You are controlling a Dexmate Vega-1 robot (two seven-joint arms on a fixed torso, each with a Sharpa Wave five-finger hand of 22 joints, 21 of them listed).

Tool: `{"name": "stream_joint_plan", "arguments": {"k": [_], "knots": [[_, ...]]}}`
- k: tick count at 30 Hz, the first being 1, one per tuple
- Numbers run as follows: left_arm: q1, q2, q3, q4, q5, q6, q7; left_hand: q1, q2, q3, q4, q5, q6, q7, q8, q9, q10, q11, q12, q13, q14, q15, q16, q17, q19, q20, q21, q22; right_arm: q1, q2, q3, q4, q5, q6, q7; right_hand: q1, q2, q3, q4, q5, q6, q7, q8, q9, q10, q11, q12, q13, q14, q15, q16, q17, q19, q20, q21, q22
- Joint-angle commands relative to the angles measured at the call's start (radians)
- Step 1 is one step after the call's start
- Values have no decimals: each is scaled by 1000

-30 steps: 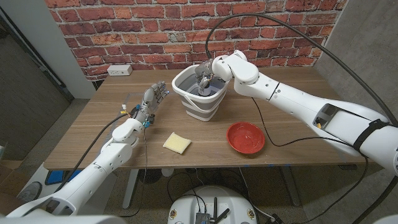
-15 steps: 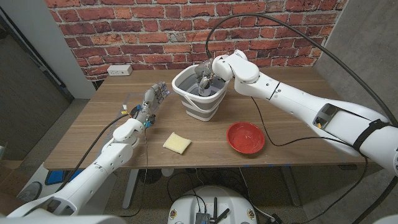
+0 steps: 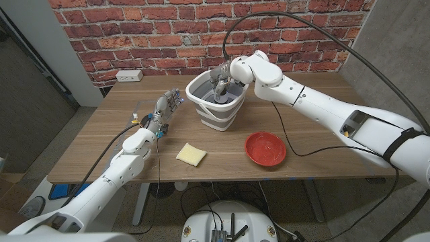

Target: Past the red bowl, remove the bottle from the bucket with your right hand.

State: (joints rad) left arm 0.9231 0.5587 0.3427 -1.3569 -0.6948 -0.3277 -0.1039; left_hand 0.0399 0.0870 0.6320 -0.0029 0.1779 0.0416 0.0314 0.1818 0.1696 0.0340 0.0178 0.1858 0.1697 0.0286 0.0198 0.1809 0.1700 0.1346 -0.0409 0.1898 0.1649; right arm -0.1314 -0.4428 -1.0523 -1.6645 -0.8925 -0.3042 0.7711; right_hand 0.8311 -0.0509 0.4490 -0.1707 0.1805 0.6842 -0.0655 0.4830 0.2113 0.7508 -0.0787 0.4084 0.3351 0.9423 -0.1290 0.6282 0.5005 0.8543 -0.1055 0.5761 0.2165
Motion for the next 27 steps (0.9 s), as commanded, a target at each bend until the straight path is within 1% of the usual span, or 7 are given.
{"name": "stream_joint_plan", "arguments": {"k": [1, 12, 27], "knots": [[-6, -4, 2, 10, 1, -8, -6, -10, 55, 9, 2, 1, 12, 0, 2, 5, 5, 2, 7, 5, 10, -1, -1, 2, 10, -38, 2, 3, 16, -8, 13, -27, 13, 1, 26, 72, 64, 6, 7, 1, 7, 3, 4, 2, 98, -91, -3, -1, 10, -106, -8, 2, 7, -88, 8, 3], [-6, 1, -1, 5, 2, -3, -2, -10, 55, 10, 2, 1, 13, 0, 2, 5, 5, 4, 6, 5, 10, 0, -2, 2, 10, -38, 1, 3, 33, -14, 32, -45, 44, 12, 53, 74, 70, 7, 9, 0, 7, 5, 4, 2, 102, -89, -6, -2, 16, -106, -13, 1, 5, -87, 13, 4], [-22, 3, 1, 9, 8, 4, -3, -10, 54, 13, 2, 1, 13, -1, 1, 5, 5, 1, 6, 5, 10, -1, -2, 1, 11, -38, 0, 3, 55, -42, 76, -104, 100, 6, 99, 77, 80, 8, 11, -2, 14, 8, 8, 1, 115, -87, -9, -2, 25, -106, -25, 0, 1, -86, 24, 6]]}}
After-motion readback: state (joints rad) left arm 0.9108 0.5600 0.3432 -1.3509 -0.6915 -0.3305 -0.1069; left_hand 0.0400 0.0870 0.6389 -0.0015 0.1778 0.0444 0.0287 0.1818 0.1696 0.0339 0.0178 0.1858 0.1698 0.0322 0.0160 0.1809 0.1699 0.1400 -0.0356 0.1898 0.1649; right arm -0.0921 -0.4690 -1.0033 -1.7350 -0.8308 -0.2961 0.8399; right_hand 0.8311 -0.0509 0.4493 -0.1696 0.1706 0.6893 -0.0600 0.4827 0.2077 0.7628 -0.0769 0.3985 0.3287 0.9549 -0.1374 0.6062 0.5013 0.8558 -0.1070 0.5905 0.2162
